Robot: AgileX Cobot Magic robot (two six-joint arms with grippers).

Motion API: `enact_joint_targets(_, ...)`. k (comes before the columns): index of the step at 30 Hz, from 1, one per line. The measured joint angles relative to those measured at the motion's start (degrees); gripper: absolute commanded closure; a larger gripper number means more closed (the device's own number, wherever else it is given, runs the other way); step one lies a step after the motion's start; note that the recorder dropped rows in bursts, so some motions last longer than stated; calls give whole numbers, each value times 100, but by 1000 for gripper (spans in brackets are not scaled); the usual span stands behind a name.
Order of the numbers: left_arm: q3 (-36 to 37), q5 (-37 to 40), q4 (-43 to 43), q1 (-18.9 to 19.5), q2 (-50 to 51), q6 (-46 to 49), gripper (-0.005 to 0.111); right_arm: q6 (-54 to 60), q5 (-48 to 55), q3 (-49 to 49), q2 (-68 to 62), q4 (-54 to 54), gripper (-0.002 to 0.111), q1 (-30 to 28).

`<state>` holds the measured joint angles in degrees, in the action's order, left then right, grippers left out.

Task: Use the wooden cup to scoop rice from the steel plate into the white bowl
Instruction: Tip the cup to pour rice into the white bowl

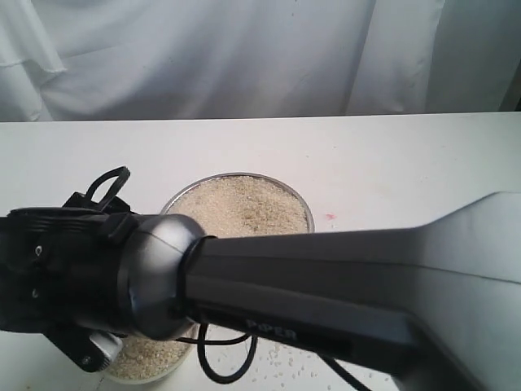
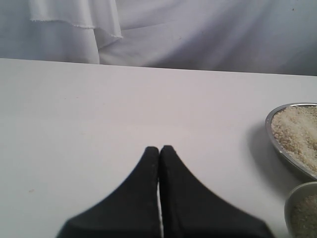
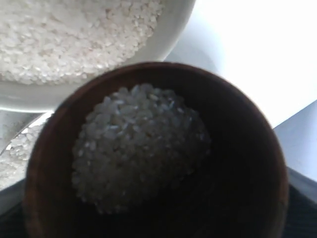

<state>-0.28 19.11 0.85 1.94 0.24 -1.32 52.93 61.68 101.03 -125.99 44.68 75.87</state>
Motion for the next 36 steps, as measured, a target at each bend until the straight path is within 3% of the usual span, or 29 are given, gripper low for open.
enact_joint_targets(20, 0, 0, 0, 0, 0, 0, 107, -176, 394, -10, 9, 1006, 108, 238)
enact_joint_targets(27, 0, 0, 0, 0, 0, 0, 107, -351, 384, -594, 22, 1801, 108, 238)
enact_joint_targets(36, 0, 0, 0, 0, 0, 0, 107, -825, 335, -989, 22, 1912, 108, 238)
